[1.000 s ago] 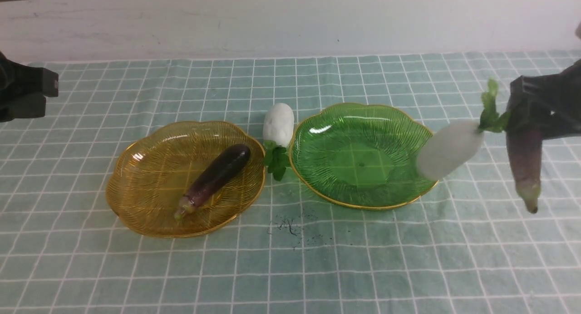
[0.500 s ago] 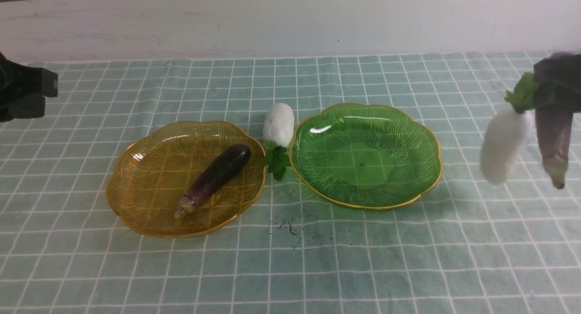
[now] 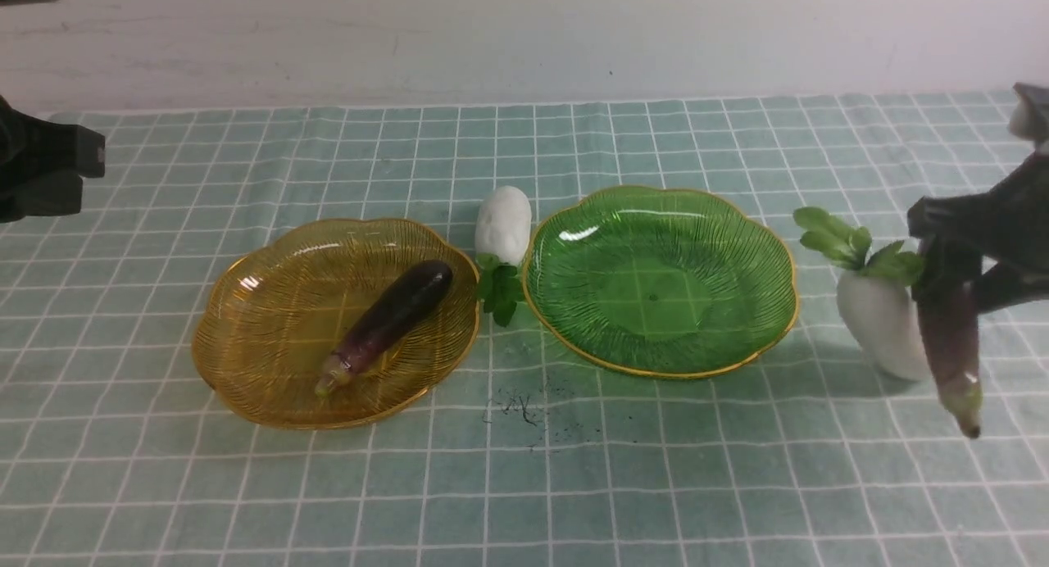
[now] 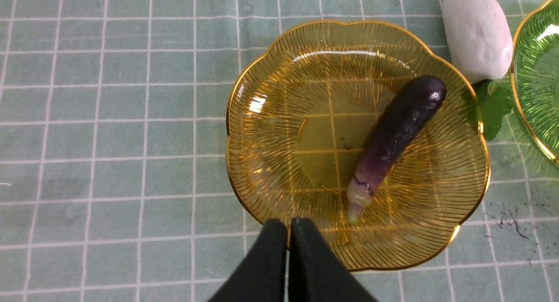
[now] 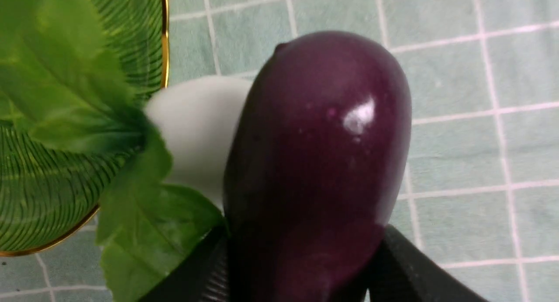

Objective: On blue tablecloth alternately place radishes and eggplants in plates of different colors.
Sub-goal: 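Pick up the eggplant and place it on the yellow plate with the right gripper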

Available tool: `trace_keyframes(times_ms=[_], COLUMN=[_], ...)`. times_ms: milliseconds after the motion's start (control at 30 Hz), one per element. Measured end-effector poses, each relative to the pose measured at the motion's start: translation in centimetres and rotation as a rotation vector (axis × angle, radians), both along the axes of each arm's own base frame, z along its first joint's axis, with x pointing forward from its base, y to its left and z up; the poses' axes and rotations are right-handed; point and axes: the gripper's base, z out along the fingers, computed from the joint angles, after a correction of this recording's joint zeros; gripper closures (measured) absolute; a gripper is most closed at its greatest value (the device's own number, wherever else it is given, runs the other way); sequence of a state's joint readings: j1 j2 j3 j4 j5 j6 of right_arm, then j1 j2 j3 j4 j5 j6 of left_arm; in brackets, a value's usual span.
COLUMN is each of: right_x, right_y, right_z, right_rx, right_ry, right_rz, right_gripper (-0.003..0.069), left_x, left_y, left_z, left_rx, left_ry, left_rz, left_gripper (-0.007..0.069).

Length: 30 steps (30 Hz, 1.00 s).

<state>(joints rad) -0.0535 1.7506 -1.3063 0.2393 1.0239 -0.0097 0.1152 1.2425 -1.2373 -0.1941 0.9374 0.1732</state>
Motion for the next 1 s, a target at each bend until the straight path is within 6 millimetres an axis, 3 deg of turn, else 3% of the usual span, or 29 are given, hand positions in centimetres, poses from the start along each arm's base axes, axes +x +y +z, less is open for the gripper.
trace_keyframes(times_ms=[133,733,1000], right_x=[0.7,0.7,0.0], right_y=[0.5,0.7,0.7], right_z=[-3.0,-3.9,-5.2], right_rx=[0.062,0.084,0.072], right_ry=[0.106,0.171,0.286], right_rz=[0.0,0.054,0.114], right_gripper=[0.03,0.0294,0.0176], left_x=[0.0,-0.2,-0.2], left_y=[0.0,0.0,-0.1], left_z=[0.0,-0.2,-0.1], left_rx=[0.0,-0.002,-0.015], left_ry=[0.007,0.026,0.025], left_rz=[-0.002,-0.006,-0.007], left_gripper=[0.0632,0.0632,0.0632])
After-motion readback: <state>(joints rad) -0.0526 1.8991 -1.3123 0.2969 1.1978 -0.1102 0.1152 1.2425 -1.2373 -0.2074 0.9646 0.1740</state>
